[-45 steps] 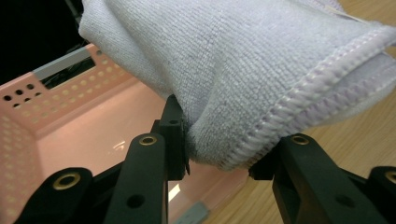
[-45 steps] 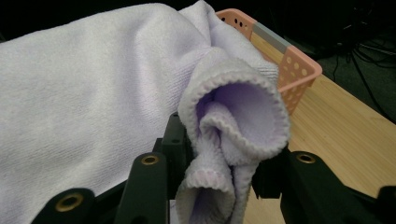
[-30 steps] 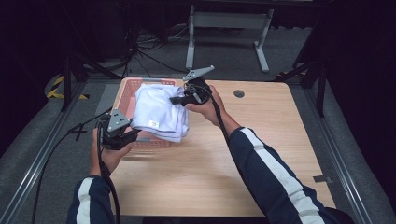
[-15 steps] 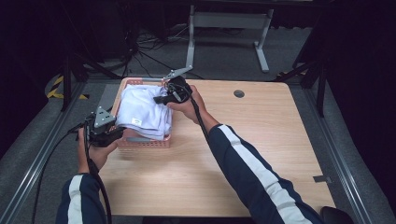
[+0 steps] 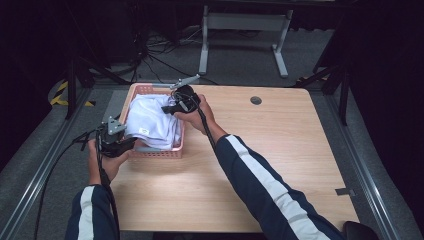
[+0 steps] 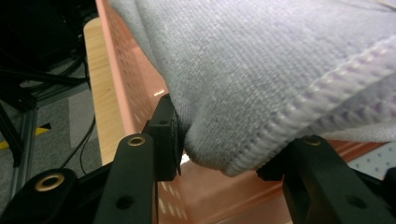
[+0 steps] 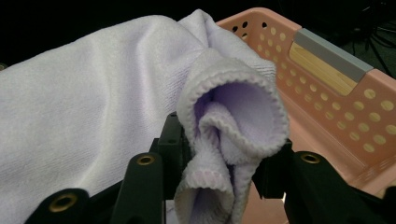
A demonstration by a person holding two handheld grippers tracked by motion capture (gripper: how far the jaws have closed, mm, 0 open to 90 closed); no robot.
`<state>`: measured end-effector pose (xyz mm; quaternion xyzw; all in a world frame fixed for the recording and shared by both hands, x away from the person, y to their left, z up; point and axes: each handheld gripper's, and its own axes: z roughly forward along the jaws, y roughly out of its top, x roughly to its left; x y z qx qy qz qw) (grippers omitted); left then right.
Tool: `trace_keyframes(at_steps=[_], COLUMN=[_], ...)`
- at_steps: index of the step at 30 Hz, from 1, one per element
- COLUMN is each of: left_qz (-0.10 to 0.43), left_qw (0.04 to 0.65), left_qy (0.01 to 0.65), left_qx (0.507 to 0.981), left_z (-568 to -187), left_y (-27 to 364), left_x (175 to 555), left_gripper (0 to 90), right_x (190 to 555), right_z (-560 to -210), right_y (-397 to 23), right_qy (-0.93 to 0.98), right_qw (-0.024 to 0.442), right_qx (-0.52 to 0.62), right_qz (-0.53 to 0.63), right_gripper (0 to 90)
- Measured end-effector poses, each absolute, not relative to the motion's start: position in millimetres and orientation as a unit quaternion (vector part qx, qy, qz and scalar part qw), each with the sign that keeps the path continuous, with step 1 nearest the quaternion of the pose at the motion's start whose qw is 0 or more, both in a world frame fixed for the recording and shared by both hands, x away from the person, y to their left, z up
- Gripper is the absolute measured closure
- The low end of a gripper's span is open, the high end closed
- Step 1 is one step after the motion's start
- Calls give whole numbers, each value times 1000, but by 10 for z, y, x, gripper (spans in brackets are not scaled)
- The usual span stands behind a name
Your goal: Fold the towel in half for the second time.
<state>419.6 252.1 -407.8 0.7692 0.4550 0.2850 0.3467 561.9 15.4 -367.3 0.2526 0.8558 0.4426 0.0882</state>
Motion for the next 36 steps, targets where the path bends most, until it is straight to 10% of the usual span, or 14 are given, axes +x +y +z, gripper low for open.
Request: trace_keyframes(at_steps=[36], left_qz=[275], left_qw=[403], left_qy=[438], left_qx=[755], left_z=[-4036], left_y=[2288], left_x=[4033], left_gripper=[264], right_x=[5574], right_z=[-3778], right_y=[-175], right_qy=[882], right_qw=[138], right_qx=[236], right_qz=[385], right_gripper=[384])
